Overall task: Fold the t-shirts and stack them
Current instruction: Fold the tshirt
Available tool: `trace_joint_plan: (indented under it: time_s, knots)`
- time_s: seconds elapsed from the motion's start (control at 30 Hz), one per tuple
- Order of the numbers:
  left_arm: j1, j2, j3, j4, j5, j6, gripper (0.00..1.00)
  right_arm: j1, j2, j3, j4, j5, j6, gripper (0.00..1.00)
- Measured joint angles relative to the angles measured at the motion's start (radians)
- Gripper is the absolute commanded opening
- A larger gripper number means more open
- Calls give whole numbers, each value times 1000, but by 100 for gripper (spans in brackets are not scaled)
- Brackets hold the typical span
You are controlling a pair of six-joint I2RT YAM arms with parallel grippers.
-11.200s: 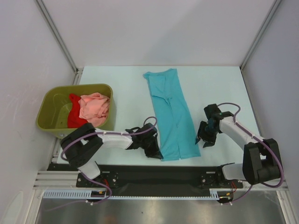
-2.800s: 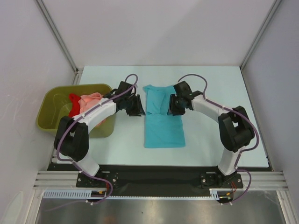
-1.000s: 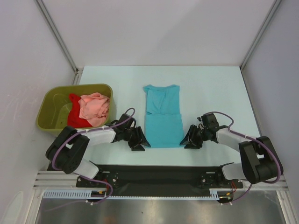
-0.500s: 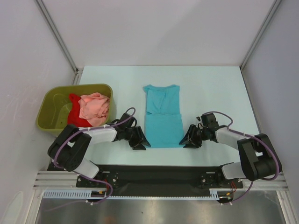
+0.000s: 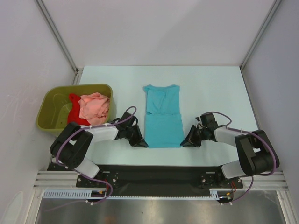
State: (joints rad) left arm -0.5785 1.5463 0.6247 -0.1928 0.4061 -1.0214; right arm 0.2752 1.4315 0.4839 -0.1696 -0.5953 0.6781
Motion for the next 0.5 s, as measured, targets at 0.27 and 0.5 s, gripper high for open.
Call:
trace_joint_plan:
  time_s: [0.27, 0.5]
  knots:
    - [-24, -77, -21, -56, -79, 37, 0, 58, -77, -19, -31, 40, 3, 0]
    - [-38, -156, 72, -261, -165, 107, 0, 67, -230, 6, -114, 44, 26, 0]
